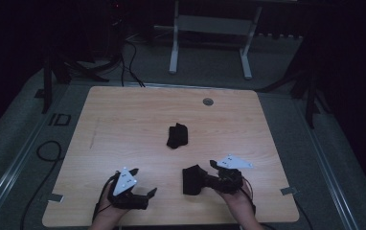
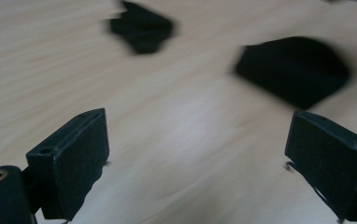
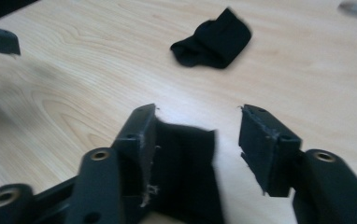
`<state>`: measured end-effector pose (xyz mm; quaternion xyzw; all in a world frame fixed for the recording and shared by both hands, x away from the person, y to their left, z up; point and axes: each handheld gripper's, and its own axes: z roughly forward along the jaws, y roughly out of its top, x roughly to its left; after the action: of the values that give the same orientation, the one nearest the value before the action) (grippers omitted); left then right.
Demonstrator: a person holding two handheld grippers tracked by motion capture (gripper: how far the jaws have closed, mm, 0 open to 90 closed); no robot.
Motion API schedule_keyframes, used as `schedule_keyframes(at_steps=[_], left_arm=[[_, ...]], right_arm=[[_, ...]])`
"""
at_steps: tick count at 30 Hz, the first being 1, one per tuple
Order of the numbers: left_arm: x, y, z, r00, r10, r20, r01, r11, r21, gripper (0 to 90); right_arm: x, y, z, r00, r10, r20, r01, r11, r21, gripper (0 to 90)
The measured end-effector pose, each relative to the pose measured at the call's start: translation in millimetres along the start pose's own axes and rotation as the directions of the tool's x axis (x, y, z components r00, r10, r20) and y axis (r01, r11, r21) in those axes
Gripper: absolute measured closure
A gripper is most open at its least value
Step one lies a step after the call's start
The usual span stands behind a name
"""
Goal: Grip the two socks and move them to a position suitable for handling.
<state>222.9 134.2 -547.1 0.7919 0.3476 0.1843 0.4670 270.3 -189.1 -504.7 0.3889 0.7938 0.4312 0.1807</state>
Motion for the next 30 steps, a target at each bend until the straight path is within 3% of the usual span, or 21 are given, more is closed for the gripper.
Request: schedule_keyframes(at_steps=[2, 3, 5, 8, 11, 14, 17, 20, 21, 24, 27, 30], left_arm=[[-13.9, 11.3, 9.0, 0.9963, 0.001, 0.086, -0.003, 0.9998, 0.018, 7.8], [-22.1, 16.6, 13.7, 0.993, 0.006, 0.118, -0.009, 0.9997, 0.024, 9.1], [-38.7, 26.6, 23.7, 0.9869, 0.029, 0.159, -0.035, 0.9987, 0.036, 11.3], [-58.9, 37.2, 41.6, 0.9788, 0.083, 0.187, -0.095, 0.994, 0.054, 11.3], [-69.7, 41.2, 63.5, 0.9776, 0.133, 0.163, -0.151, 0.9829, 0.104, 12.6], [-73.4, 39.7, 81.5, 0.9781, 0.146, 0.148, -0.17, 0.9714, 0.166, 14.3], [-72.4, 36.7, 88.5, 0.9794, 0.174, 0.102, -0.191, 0.9625, 0.193, 17.5], [-63.4, 36.9, 85.8, 0.9884, 0.138, 0.063, -0.148, 0.9687, 0.199, 41.1], [-59.9, 37.2, 83.8, 0.9914, 0.122, 0.047, -0.129, 0.9716, 0.198, 53.4], [-51.0, 38.4, 76.6, 0.9956, 0.085, 0.04, -0.091, 0.9784, 0.186, 74.3], [-44.4, 38.2, 71.8, 0.9991, 0.033, 0.027, -0.037, 0.9836, 0.176, 84.3], [-39.6, 34.0, 72.4, 0.9997, -0.001, 0.026, -0.004, 0.9813, 0.192, 86.3]], right_arm=[[-6.1, 4.3, -2.8, 0.9991, -0.043, -0.001, 0.043, 0.999, 0.004, 55.8], [-8.4, 5.0, -0.8, 0.9981, -0.062, 0.002, 0.062, 0.997, 0.04, 58.3], [-9.7, 0.9, 7.7, 0.9945, -0.103, 0.019, 0.1, 0.99, 0.103, 61.8], [-7.9, -11.1, 23.9, 0.9923, -0.121, -0.027, 0.124, 0.973, 0.195, 60.5], [-1.1, -17.3, 29.9, 0.989, -0.131, -0.07, 0.143, 0.968, 0.207, 56.8], [1.6, -14.0, 27.7, 0.9846, -0.085, -0.153, 0.113, 0.976, 0.187, 59.5], [5.1, -9.2, 24.3, 0.978, -0.117, -0.173, 0.144, 0.978, 0.151, 60.7], [6.3, -6.7, 25.7, 0.9742, -0.14, -0.177, 0.166, 0.976, 0.142, 62.0], [6.1, -6.4, 26.3, 0.9748, -0.147, -0.168, 0.171, 0.975, 0.141, 62.2], [5.4, -6.1, 26.6, 0.9747, -0.164, -0.152, 0.185, 0.973, 0.136, 62.2], [7.9, -6.3, 28.7, 0.9716, -0.167, -0.168, 0.192, 0.971, 0.144, 62.3], [16.2, -6.3, 35.0, 0.9625, -0.184, -0.199, 0.215, 0.965, 0.148, 60.0]])
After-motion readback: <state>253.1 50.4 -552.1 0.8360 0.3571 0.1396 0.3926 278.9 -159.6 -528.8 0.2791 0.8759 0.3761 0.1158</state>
